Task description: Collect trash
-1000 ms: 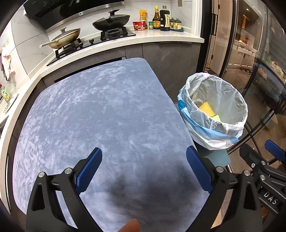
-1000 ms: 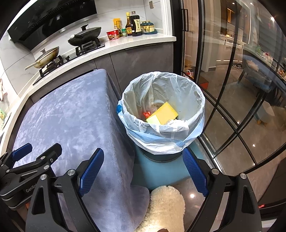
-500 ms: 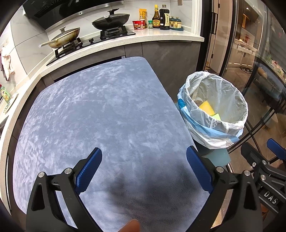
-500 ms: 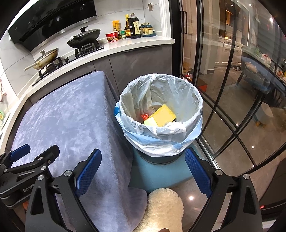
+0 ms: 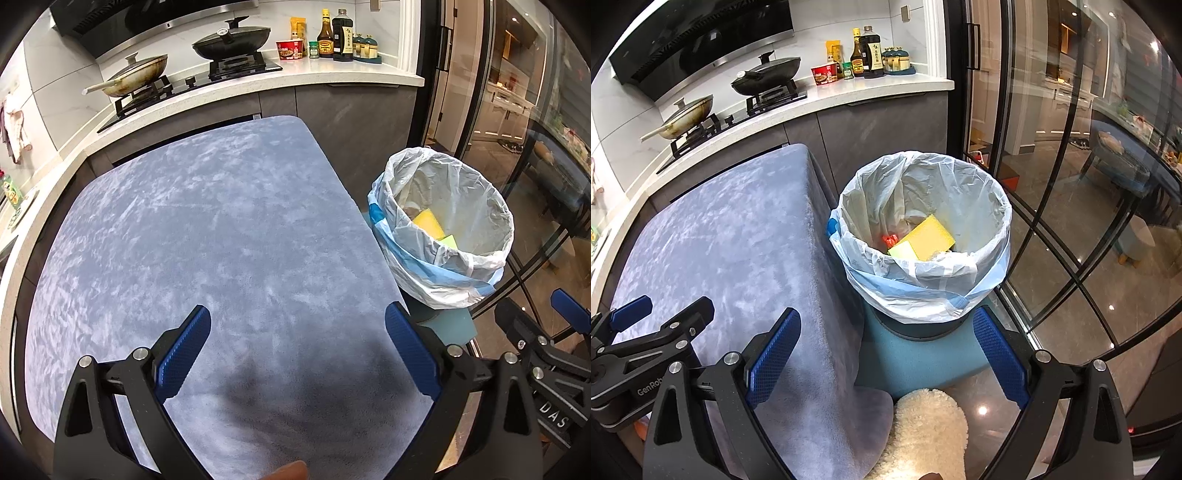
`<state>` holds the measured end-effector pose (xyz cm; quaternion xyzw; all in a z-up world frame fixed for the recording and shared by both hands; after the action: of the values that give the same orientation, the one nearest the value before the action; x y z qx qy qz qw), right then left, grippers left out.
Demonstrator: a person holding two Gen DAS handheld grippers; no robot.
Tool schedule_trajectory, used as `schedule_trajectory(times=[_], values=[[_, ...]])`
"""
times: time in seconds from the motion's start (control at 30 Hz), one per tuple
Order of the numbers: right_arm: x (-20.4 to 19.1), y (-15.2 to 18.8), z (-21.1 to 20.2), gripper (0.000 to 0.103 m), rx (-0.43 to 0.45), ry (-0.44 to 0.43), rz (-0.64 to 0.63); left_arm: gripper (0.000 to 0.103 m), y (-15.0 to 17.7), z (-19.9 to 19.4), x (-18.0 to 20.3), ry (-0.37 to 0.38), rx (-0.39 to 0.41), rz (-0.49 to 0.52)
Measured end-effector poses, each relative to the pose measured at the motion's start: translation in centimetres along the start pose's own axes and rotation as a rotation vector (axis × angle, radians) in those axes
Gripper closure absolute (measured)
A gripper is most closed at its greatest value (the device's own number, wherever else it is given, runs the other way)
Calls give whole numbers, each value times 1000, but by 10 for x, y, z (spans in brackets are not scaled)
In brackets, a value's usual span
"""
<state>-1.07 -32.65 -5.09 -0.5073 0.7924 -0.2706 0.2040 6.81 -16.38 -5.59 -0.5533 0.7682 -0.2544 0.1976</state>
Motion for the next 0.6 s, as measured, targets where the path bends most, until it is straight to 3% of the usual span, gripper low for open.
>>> schedule_trajectory(times=[0.6], values=[[-1, 0, 1, 12, -5, -3, -3, 12, -4, -1, 0, -20, 6, -4]])
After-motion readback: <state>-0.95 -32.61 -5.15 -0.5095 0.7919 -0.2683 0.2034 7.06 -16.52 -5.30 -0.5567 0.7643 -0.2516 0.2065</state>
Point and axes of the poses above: each gripper's, at about its wrist camera, not at the fingertips, and z roughly the way its jaws point, x to its right, y to its underside, the point moved 9 cm from there along z, roughly the way its jaws point, and after that the axes turned 3 degrees about -z, right-handed, at the moved point
